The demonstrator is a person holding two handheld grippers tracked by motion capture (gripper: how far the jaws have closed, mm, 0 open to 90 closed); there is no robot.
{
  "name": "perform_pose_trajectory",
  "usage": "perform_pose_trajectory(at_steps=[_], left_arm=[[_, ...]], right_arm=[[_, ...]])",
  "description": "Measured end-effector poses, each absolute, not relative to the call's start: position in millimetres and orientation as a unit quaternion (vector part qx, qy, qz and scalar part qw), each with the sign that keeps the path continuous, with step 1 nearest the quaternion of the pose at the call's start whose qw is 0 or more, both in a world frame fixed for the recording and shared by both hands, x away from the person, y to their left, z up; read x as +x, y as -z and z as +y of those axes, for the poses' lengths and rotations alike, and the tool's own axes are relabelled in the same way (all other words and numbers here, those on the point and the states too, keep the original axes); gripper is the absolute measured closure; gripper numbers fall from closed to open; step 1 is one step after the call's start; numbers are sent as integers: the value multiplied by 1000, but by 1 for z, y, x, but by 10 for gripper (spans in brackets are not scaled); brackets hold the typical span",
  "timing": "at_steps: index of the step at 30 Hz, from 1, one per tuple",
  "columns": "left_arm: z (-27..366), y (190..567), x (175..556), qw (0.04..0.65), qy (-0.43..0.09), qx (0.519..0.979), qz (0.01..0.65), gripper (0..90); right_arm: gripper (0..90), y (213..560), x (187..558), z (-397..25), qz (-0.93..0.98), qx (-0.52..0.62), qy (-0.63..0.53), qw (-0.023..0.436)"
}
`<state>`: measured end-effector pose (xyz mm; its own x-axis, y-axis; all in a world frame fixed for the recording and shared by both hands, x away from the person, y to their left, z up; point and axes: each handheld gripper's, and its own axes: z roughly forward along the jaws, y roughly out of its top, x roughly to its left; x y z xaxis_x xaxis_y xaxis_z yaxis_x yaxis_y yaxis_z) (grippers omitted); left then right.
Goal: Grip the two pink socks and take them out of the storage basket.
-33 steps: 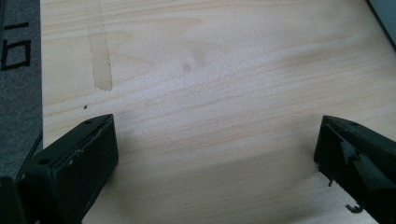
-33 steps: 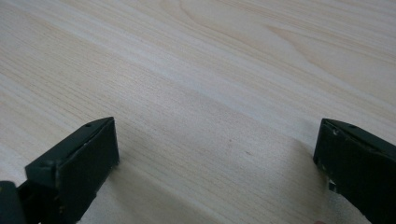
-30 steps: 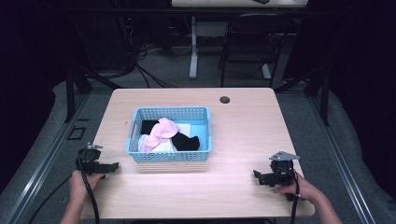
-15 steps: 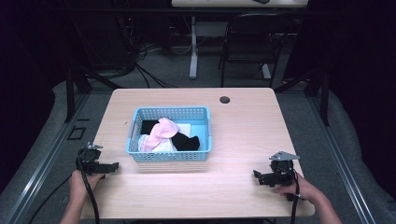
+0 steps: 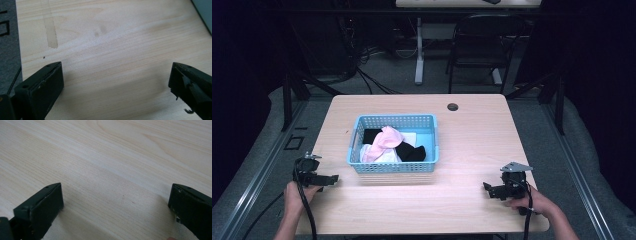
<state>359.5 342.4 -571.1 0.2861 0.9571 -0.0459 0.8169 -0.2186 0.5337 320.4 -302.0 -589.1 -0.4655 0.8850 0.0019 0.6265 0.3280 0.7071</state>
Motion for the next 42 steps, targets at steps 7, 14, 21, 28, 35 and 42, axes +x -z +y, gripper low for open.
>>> perform_pose_trajectory(at_steps=[7, 14, 21, 28, 35, 42], left_arm=[[346, 557, 358, 251, -139, 760, 583, 0], [348, 537, 359, 267, -122, 760, 579, 0], [346, 510, 359, 279, -118, 762, 573, 0], [340, 484, 364, 288, -119, 769, 557, 0], [323, 460, 373, 288, -119, 785, 534, 0], [296, 441, 389, 286, -105, 806, 507, 0]], right_arm=[[0, 589, 321, -302, 791, 477, -327, 198], [0, 589, 321, -302, 791, 477, -326, 198], [0, 589, 320, -302, 791, 477, -326, 198], [0, 589, 320, -302, 791, 477, -326, 198], [0, 589, 320, -302, 791, 477, -326, 198], [0, 589, 321, -302, 792, 477, -326, 198]])
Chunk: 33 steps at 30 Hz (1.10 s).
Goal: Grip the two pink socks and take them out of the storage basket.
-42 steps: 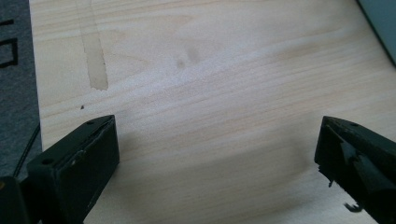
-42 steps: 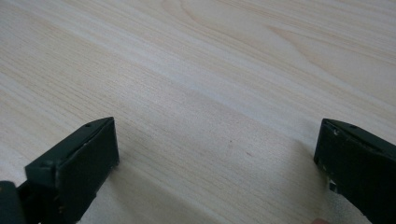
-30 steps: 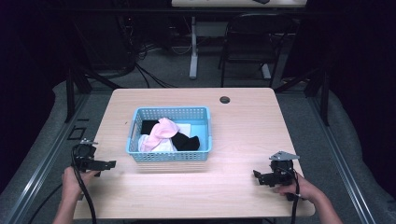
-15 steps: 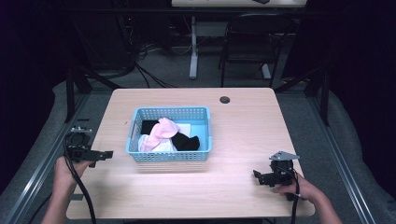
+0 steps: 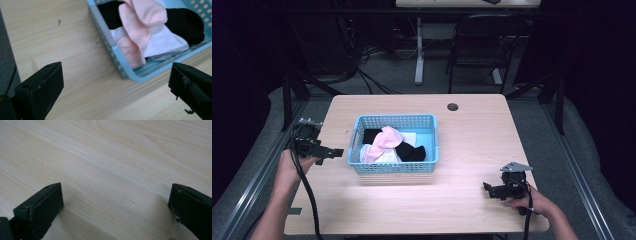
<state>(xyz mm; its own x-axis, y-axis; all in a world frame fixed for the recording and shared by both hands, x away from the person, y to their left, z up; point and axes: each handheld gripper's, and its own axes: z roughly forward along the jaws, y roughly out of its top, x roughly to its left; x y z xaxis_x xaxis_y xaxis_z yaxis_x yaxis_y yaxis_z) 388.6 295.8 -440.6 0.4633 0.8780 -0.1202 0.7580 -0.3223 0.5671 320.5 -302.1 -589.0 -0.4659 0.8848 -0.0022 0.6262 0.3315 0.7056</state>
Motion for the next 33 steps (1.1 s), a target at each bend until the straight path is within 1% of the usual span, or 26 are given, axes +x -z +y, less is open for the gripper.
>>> perform_pose_trajectory(at_steps=[8, 15, 23, 33], left_arm=[[260, 434, 409, 265, -81, 838, 470, 0], [231, 435, 427, 261, -69, 850, 452, 0], [198, 447, 448, 235, -50, 868, 434, 0], [171, 469, 472, 203, -40, 874, 440, 2]], right_arm=[[0, 589, 320, -302, 792, 477, -326, 198], [0, 589, 321, -302, 792, 477, -326, 198], [0, 589, 321, -302, 791, 477, -326, 198], [0, 589, 321, -302, 791, 477, -326, 198]])
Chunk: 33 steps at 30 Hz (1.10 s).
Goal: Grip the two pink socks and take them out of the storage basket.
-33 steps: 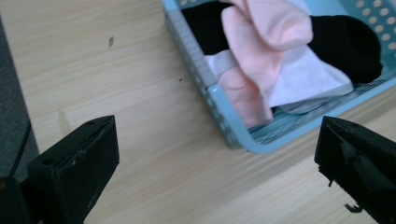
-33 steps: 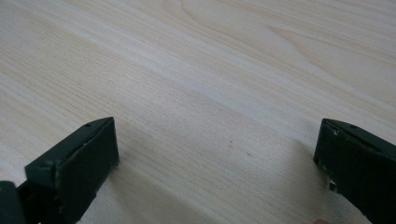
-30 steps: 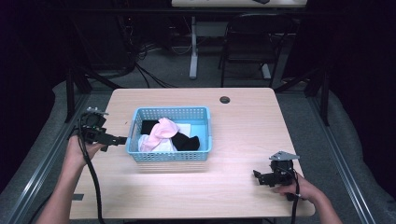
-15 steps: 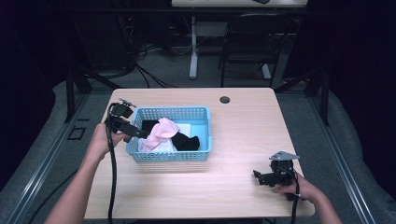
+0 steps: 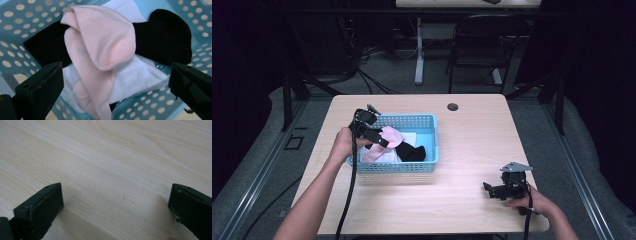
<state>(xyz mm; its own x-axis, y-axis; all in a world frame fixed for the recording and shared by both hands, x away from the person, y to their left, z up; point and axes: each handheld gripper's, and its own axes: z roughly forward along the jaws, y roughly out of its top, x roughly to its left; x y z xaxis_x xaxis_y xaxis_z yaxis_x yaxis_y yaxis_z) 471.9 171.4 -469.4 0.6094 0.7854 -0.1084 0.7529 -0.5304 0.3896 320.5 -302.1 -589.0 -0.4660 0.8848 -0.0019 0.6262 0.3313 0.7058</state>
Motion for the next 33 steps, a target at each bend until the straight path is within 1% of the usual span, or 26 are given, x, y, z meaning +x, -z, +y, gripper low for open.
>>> perform_pose_trajectory(at_steps=[7, 10, 15, 20, 21, 24, 29, 32, 33], left_arm=[[159, 484, 486, 190, -36, 873, 447, 68], [156, 491, 490, 185, -35, 873, 451, 131], [152, 500, 493, 168, -42, 876, 451, 210], [151, 508, 495, 166, -36, 873, 458, 224], [151, 508, 495, 166, -35, 872, 459, 245], [151, 509, 495, 167, -31, 871, 460, 341], [153, 508, 494, 184, -28, 868, 460, 578], [155, 507, 494, 191, -29, 869, 456, 676], [156, 506, 493, 192, -38, 869, 454, 712]], right_arm=[[0, 589, 321, -302, 791, 477, -326, 198], [0, 589, 321, -302, 792, 477, -326, 198], [0, 589, 321, -302, 792, 477, -328, 197], [0, 589, 321, -302, 792, 477, -326, 198], [0, 589, 321, -302, 791, 477, -328, 197], [0, 589, 321, -302, 792, 477, -327, 197], [0, 589, 321, -302, 792, 477, -328, 197], [0, 589, 321, -302, 792, 477, -327, 198], [0, 589, 321, -302, 792, 477, -327, 197]])
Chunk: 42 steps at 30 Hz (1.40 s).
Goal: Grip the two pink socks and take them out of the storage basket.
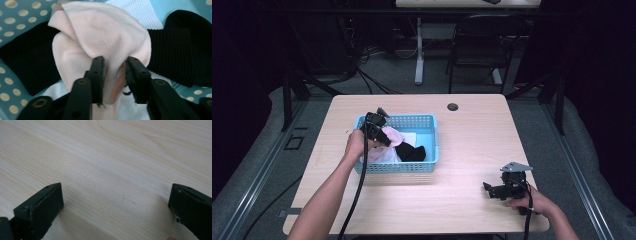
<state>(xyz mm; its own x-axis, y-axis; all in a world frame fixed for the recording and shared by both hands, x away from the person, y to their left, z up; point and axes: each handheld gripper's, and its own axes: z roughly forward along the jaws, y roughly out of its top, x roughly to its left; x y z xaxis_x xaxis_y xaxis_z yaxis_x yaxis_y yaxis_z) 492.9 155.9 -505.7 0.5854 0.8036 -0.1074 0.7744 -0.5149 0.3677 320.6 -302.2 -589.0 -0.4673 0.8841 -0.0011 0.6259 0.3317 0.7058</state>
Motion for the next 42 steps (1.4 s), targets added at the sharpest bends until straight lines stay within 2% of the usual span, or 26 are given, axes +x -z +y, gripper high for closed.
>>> perform_pose_trajectory(at_steps=[2, 6, 22, 42], left_arm=[[158, 504, 492, 195, -47, 870, 450, 785], [162, 500, 489, 206, -55, 868, 448, 835], [177, 471, 474, 245, -86, 864, 431, 843], [192, 423, 466, 252, -96, 868, 418, 843]], right_arm=[[0, 589, 321, -302, 791, 477, -328, 197], [0, 589, 321, -302, 792, 477, -327, 198], [0, 589, 321, -302, 791, 477, -328, 197], [0, 589, 321, -302, 791, 477, -328, 197]])
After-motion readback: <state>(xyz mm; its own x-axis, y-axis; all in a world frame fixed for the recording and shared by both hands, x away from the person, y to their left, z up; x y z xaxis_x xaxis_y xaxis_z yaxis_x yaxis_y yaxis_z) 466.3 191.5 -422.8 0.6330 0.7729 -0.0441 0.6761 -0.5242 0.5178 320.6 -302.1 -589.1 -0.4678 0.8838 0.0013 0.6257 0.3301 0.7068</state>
